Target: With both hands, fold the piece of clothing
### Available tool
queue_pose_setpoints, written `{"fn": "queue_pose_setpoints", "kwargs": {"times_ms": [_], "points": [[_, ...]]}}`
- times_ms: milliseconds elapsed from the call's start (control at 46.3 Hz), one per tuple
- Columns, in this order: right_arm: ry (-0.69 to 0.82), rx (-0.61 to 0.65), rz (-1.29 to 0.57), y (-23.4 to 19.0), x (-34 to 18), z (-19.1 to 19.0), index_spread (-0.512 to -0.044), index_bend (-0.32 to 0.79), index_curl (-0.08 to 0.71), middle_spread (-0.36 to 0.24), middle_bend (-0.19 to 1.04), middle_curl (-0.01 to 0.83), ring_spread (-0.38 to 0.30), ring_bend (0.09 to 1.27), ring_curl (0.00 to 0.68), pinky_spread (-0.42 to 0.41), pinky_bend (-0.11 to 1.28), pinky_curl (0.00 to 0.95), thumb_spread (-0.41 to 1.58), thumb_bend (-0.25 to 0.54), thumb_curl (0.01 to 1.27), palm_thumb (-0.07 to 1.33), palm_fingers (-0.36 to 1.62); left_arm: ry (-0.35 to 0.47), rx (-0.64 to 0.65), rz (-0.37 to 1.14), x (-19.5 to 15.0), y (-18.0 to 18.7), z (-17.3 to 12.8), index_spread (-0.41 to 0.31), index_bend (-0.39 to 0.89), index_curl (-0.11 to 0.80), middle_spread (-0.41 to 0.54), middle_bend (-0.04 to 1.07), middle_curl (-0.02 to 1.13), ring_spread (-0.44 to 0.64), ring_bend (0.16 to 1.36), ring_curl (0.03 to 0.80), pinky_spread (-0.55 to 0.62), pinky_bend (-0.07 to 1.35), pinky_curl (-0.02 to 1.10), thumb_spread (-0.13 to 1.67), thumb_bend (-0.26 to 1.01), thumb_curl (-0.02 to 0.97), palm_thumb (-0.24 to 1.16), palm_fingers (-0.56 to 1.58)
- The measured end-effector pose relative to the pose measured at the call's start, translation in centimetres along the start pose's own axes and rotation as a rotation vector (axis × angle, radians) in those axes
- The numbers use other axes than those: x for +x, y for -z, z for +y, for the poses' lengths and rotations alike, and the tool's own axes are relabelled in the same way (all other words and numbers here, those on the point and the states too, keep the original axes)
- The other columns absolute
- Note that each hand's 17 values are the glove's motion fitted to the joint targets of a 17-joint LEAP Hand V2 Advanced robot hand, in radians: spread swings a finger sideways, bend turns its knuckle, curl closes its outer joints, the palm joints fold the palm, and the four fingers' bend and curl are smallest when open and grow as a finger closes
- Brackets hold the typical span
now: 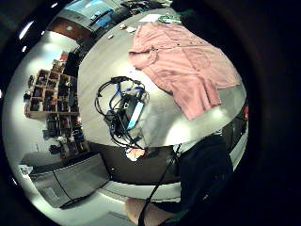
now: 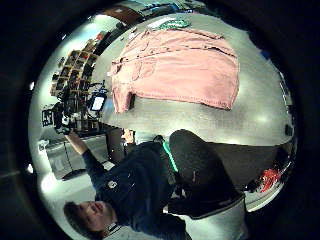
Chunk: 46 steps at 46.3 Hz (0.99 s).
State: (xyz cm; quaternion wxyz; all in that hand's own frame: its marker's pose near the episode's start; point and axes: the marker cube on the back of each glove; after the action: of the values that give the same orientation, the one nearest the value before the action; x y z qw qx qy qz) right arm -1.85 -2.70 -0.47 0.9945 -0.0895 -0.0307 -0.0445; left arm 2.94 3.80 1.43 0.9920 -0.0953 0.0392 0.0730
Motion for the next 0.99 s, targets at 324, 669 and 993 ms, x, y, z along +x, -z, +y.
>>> {"fn": "queue_pose_setpoints", "kwargs": {"times_ms": [324, 669, 993], "points": [[0.021, -0.079, -0.013, -1.7, -0.5, -1.1, -0.317, 0.06, 0.148, 0.003, 0.28, 0.339, -0.02, 0.54, 0.32, 0.153, 0.45, 0.324, 1.1, 0.01, 0.28, 0.45, 0.37, -0.04, -0.099, -0.021, 0.8, -3.6, -1.0, -0.036, 0.07, 0.213, 0.25, 0.17, 0.2, 0.38, 0.7, 0.293, 0.34, 0.57, 0.35, 1.01, -0.03, 0.24, 0.06, 0.03], [-0.004, -0.127, -0.053, -5.2, -1.0, -7.1, -0.263, 0.1, 0.146, 0.018, 0.28, 0.364, -0.027, 0.57, 0.341, 0.153, 0.49, 0.344, 1.08, -0.019, 0.32, 0.49, 0.38, -0.039, -0.196, 0.0, 1.5, -9.6, -6.5, -0.048, 0.14, 0.211, 0.271, 0.2, 0.24, 0.4, 0.72, 0.289, 0.36, 0.6, 0.35, 0.99, -0.02, 0.289, 0.15, 0.02], [-0.038, -0.307, -0.08, -12.5, -3.1, -10.1, -0.242, 0.1, 0.16, 0.016, 0.24, 0.371, -0.033, 0.58, 0.351, 0.144, 0.52, 0.358, 1.06, -0.01, 0.36, 0.58, 0.38, 0.06, -0.515, -0.088, 3.1, -16.7, -6.4, -0.042, 0.11, 0.215, 0.297, 0.17, 0.26, 0.42, 0.71, 0.281, 0.37, 0.65, 0.36, 0.98, -0.02, 0.313, 0.21, -0.03]]}}
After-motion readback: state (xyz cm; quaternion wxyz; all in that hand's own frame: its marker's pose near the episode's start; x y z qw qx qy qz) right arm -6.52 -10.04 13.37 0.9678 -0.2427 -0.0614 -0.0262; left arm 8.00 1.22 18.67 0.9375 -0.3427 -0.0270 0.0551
